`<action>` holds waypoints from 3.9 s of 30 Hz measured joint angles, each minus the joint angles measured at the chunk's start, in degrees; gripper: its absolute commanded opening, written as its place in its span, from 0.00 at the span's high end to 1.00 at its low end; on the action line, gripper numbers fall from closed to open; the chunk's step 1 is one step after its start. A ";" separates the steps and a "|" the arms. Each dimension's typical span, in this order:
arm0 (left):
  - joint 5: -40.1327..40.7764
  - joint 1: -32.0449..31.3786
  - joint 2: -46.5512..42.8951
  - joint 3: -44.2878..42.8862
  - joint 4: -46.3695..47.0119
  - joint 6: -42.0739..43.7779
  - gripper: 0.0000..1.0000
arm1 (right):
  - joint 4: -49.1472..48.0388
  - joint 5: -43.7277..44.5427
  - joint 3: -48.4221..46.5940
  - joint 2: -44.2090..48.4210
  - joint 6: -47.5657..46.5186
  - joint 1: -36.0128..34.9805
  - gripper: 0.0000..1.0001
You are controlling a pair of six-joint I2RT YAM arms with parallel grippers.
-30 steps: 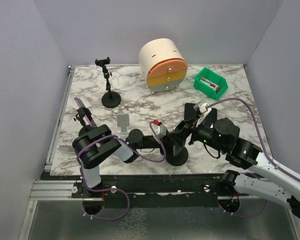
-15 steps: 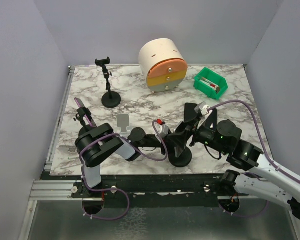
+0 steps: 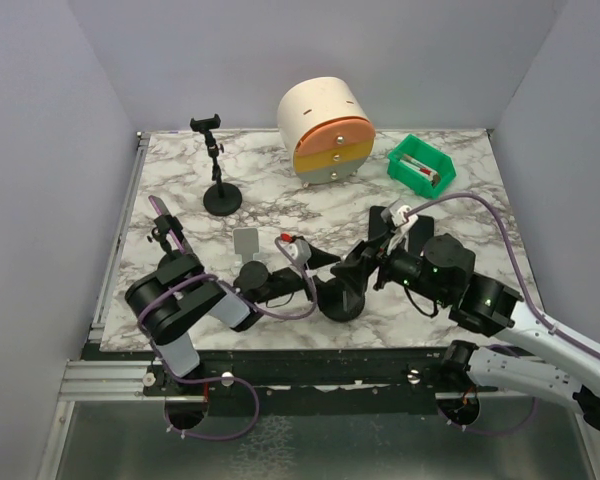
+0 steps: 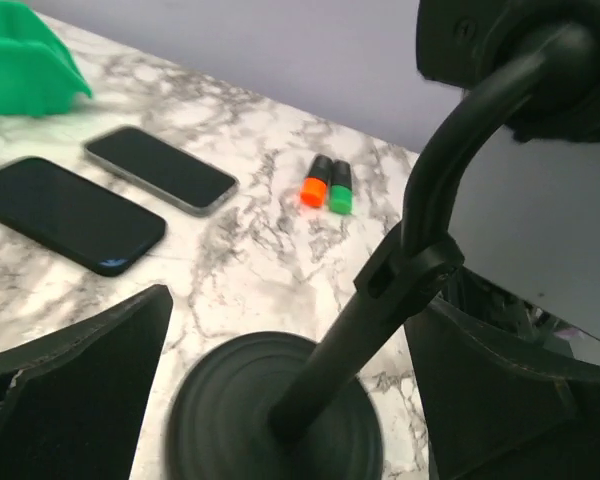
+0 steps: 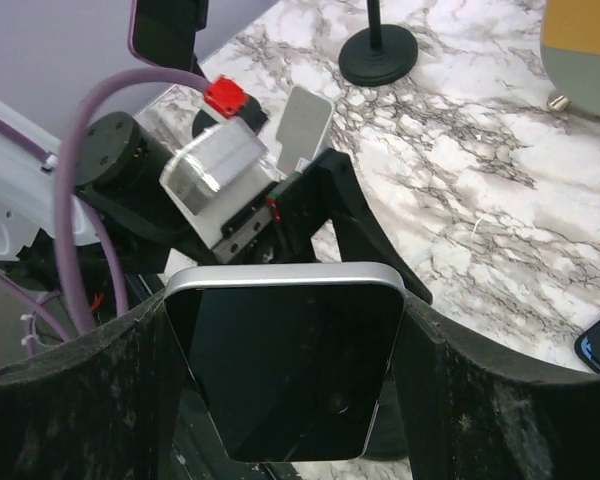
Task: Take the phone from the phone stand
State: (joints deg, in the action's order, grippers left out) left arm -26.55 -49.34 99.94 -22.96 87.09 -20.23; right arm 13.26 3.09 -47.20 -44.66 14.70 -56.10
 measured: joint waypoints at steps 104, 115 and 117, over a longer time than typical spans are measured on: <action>29.51 -7.61 -32.50 -11.10 -51.91 -6.58 0.59 | 7.45 30.18 -8.96 -15.58 15.37 -0.22 1.00; 25.53 -5.18 -33.51 -9.86 -49.53 -8.90 0.52 | 7.34 29.62 -8.96 -15.37 15.47 -0.20 1.00; 24.96 -5.07 -33.44 -9.86 -49.48 -8.96 0.52 | 7.34 29.59 -8.96 -15.30 15.47 -0.20 1.00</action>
State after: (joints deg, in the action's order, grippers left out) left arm -1.58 -54.41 66.50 -32.82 37.60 -29.19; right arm 20.60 32.69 -56.16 -59.96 30.17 -56.29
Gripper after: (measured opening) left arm 0.478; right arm 0.756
